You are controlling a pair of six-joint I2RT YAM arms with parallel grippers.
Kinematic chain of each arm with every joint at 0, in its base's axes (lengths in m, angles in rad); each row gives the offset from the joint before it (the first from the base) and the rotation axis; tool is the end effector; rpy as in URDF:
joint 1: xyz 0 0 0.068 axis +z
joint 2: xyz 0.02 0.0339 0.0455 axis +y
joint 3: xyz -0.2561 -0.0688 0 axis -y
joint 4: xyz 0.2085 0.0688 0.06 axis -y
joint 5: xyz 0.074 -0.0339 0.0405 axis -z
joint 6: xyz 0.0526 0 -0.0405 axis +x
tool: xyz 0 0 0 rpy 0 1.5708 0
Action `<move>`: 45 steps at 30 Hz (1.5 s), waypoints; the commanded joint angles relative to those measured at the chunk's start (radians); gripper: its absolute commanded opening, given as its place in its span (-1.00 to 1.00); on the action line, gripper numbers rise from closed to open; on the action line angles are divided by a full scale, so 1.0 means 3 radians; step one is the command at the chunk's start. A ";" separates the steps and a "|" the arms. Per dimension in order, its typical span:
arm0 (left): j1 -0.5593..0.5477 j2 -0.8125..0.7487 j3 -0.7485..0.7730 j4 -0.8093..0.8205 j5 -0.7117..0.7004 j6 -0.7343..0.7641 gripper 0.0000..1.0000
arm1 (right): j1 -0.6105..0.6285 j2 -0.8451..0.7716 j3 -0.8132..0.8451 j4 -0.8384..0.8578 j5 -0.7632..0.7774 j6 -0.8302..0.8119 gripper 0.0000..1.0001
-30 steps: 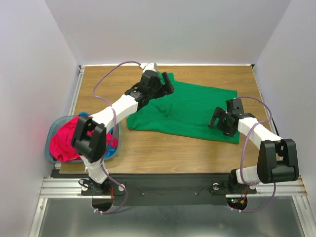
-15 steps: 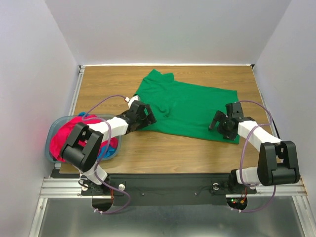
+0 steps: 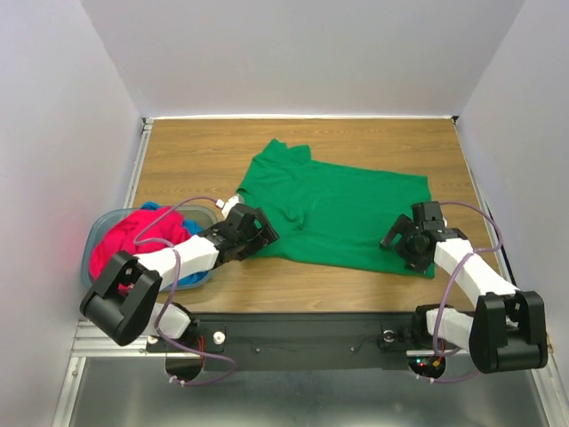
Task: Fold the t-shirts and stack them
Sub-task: Fold the tshirt
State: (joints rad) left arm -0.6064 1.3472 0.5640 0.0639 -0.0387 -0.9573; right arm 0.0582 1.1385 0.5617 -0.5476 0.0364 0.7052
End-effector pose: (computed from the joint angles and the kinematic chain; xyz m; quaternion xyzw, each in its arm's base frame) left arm 0.2054 -0.1400 0.1753 -0.1668 0.8952 -0.2784 0.3054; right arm 0.1746 0.0083 0.1685 0.3138 0.9232 0.0660 0.2120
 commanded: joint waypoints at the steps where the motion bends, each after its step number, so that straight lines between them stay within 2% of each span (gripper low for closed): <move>1: -0.0315 -0.0021 0.0047 -0.1102 -0.0054 -0.0239 0.85 | -0.0020 -0.0108 0.0070 -0.0240 0.0073 0.0109 1.00; 2: -0.0336 -0.0072 0.0113 -0.1320 -0.0207 -0.0260 0.85 | -0.0025 -0.0103 0.0116 -0.0251 0.0058 0.0043 1.00; 6: -0.0351 -0.0338 0.0538 -0.1634 -0.0581 -0.0261 0.88 | -0.0025 -0.0032 0.0468 -0.0291 -0.0045 -0.0228 1.00; 10: -0.0316 -0.0181 0.1278 -0.1864 -0.1132 -0.0006 0.94 | -0.0020 0.0116 0.0893 -0.0373 0.0190 -0.0331 1.00; 12: -0.0209 -0.0038 0.1676 -0.1798 -0.1185 0.0265 0.95 | -0.0025 0.0259 0.1138 -0.0373 0.0343 -0.0341 1.00; 17: 0.0185 0.0657 0.2460 -0.1344 -0.1001 0.0960 0.97 | -0.0035 0.0755 0.1691 -0.0373 0.0844 -0.0382 1.00; 18: 0.0302 0.0917 0.2780 -0.1308 -0.0991 0.1124 0.97 | -0.0040 0.0938 0.1798 -0.0373 0.0906 -0.0382 1.00; 23: 0.0523 0.1848 0.3870 -0.1200 -0.0802 0.1610 0.97 | -0.0092 0.1502 0.2436 -0.0373 0.0937 -0.0464 1.00; 24: 0.0553 0.2022 0.4323 -0.1256 -0.0771 0.1652 0.97 | -0.0097 0.1573 0.2494 -0.0373 0.0927 -0.0469 1.00; 26: 0.0640 0.2594 0.4831 -0.1434 -0.0695 0.1758 0.97 | -0.0097 0.1711 0.2581 -0.0368 0.0896 -0.0479 1.00; 27: 0.0666 0.2986 0.5360 -0.1491 -0.0694 0.1800 0.97 | -0.0097 0.1742 0.2581 -0.0358 0.0845 -0.0484 1.00; 31: 0.0732 0.3775 0.6431 -0.1640 -0.0715 0.2076 0.97 | -0.0102 0.1845 0.2469 -0.0348 0.0896 -0.0535 1.00; 35: 0.0824 0.3854 0.6189 -0.1196 -0.0282 0.2153 0.97 | -0.0097 0.1840 0.2367 -0.0348 0.0968 -0.0586 1.00; 38: 0.0860 0.3976 0.6214 -0.1276 -0.0229 0.2107 0.97 | -0.0102 0.1804 0.2346 -0.0348 0.0963 -0.0592 1.00; 40: 0.0866 0.4114 0.6398 -0.1399 -0.0224 0.2112 0.91 | -0.0102 0.1789 0.2346 -0.0343 0.0947 -0.0592 1.00; 45: 0.0871 0.4161 0.6342 -0.1445 -0.0147 0.2122 0.65 | -0.0102 0.1778 0.2305 -0.0338 0.0957 -0.0576 1.00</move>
State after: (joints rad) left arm -0.3492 2.6091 2.4233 -0.3660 -0.1101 -0.3443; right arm 0.0338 1.6997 1.2610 -0.6643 0.2962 0.5385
